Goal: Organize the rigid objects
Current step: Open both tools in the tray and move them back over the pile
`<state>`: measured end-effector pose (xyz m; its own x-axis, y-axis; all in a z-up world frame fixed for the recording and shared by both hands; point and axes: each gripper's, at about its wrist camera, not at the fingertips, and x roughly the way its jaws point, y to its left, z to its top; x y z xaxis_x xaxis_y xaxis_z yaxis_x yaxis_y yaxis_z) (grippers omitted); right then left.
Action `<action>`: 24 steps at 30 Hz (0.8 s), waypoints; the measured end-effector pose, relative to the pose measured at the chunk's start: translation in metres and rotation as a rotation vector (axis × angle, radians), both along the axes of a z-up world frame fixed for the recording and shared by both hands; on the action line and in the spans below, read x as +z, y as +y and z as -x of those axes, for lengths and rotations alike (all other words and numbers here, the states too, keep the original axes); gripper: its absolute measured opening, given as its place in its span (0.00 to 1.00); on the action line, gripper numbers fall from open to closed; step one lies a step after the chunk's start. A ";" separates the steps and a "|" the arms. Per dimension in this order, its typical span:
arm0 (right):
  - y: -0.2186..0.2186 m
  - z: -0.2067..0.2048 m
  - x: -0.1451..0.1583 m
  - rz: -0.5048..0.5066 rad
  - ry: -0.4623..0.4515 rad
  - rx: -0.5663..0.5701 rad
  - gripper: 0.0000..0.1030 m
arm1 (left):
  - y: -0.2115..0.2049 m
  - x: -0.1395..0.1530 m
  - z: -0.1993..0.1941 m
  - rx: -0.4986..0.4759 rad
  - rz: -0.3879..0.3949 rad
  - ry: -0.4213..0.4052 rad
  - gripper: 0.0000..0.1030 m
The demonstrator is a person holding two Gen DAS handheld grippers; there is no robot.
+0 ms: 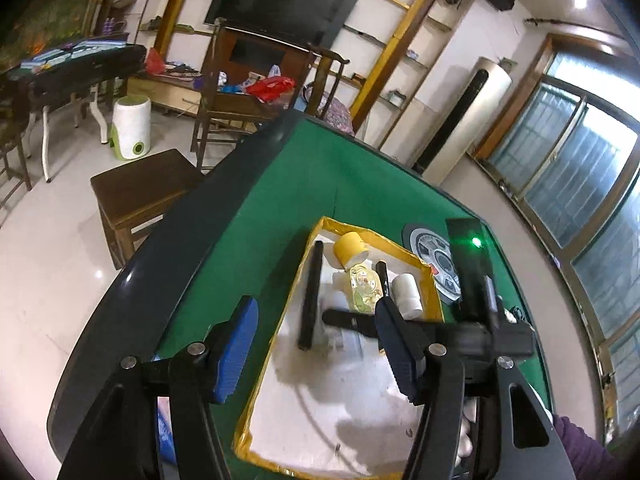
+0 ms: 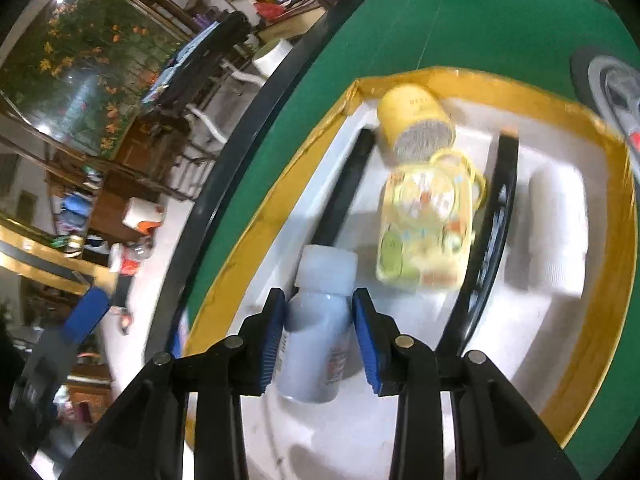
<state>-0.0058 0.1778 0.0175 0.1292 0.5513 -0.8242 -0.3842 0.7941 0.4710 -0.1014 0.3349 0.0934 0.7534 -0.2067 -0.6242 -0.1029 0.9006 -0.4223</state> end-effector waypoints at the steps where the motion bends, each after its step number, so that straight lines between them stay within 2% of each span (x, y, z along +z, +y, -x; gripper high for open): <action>1: 0.000 0.002 0.002 0.010 -0.019 -0.007 0.33 | -0.001 0.001 0.003 0.006 -0.006 -0.009 0.62; 4: 0.000 -0.001 0.013 0.046 -0.091 -0.041 0.33 | -0.009 0.004 0.009 0.002 -0.020 -0.033 0.66; 7: -0.009 0.001 0.028 -0.017 -0.103 -0.047 0.36 | -0.015 0.003 0.011 -0.012 -0.005 -0.041 0.68; 10: -0.033 0.016 0.049 -0.052 -0.163 -0.059 0.43 | -0.027 0.003 0.010 -0.038 0.013 -0.036 0.68; 13: -0.073 0.039 0.073 -0.056 -0.270 -0.097 0.51 | -0.045 0.005 0.015 -0.074 0.022 -0.038 0.68; 16: -0.116 0.065 0.086 -0.031 -0.381 -0.162 0.60 | -0.066 0.009 0.022 -0.086 0.086 -0.046 0.68; 17: -0.132 0.075 0.086 -0.026 -0.412 -0.190 0.65 | -0.077 0.011 0.024 -0.098 0.127 -0.062 0.71; 19: -0.166 0.093 0.082 -0.022 -0.450 -0.266 0.67 | -0.102 0.014 0.025 -0.131 0.148 -0.077 0.77; 24: -0.221 0.113 0.059 0.002 -0.454 -0.366 0.67 | -0.165 0.016 0.022 -0.249 0.058 -0.057 0.77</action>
<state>-0.1191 -0.0430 0.0761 0.6519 0.4028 -0.6425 -0.2475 0.9139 0.3218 -0.1232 0.1700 0.1090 0.7089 -0.4239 -0.5637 0.1442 0.8694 -0.4726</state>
